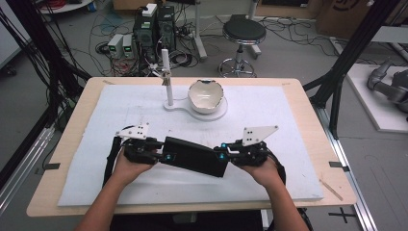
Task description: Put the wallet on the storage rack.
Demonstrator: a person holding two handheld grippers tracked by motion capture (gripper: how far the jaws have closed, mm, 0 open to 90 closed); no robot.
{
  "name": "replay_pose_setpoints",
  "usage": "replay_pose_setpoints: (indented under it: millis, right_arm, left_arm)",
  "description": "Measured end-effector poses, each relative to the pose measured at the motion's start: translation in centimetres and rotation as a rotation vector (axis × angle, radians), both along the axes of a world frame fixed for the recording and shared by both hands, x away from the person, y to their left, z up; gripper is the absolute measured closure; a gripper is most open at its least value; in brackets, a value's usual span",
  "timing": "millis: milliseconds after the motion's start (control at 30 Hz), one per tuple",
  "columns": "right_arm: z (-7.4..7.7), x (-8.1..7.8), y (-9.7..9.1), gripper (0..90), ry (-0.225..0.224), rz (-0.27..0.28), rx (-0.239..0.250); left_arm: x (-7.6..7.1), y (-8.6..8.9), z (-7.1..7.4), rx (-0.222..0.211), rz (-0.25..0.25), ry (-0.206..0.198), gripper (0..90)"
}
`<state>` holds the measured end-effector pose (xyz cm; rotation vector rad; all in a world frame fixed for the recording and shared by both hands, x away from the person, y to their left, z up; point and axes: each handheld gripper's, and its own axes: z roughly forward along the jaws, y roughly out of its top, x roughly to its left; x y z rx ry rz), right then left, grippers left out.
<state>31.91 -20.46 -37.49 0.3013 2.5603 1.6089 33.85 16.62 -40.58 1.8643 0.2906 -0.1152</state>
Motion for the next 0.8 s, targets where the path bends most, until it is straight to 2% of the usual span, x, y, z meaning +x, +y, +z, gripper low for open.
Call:
replay_pose_setpoints:
  millis: [133, 200, 267, 300, 400, 433, 467, 500, 567, 733, 800]
  right_arm:
    - [-0.3, 0.2, -0.2, 83.3, 0.013, -0.015, 0.018]
    - [-0.4, 0.2, -0.4, 82.7, 0.021, -0.013, 0.027]
    - [-0.6, 0.3, -0.5, 79.2, 0.026, -0.022, 0.046]
    - [-0.6, 0.2, -0.6, 75.5, 0.026, -0.029, 0.057]
    - [-0.3, 0.1, -1.2, 62.8, 0.005, -0.072, 0.091]
    - [-0.1, 0.0, -1.9, 54.0, 0.011, -0.111, 0.121]
    - [-0.1, 0.0, -1.9, 54.0, 0.011, -0.111, 0.121]
    - [0.0, -0.2, -2.6, 49.7, 0.004, -0.145, 0.123]
    - [0.0, -0.3, -2.9, 47.8, 0.002, -0.163, 0.121]
    - [-0.5, -1.1, -4.2, 39.2, 0.005, -0.21, 0.115]
    - [-0.5, -1.3, -4.5, 37.2, -0.007, -0.228, 0.109]
  left_arm:
    - [-0.2, -0.1, 0.4, 0.013, 0.016, 0.022, 75.6]
    - [-0.5, -0.2, 0.8, 0.026, 0.017, 0.022, 75.8]
    - [-0.8, -0.3, 1.3, 0.037, 0.014, 0.006, 76.0]
    - [-0.9, -0.4, 1.5, 0.042, 0.006, 0.003, 76.1]
    - [-1.2, -0.3, 2.2, 0.077, 0.029, -0.02, 76.1]
    - [-1.3, -0.2, 2.4, 0.081, 0.042, -0.024, 76.1]
    - [-1.2, 0.0, 2.7, 0.086, 0.052, -0.025, 76.1]
    - [-1.2, 0.1, 3.1, 0.088, 0.059, -0.032, 76.1]
    - [-0.9, 0.3, 3.9, 0.092, 0.076, -0.043, 76.1]
    - [-0.1, 0.5, 6.8, 0.16, 0.122, -0.079, 76.0]
    - [0.2, 0.6, 8.0, 0.178, 0.143, -0.085, 76.0]
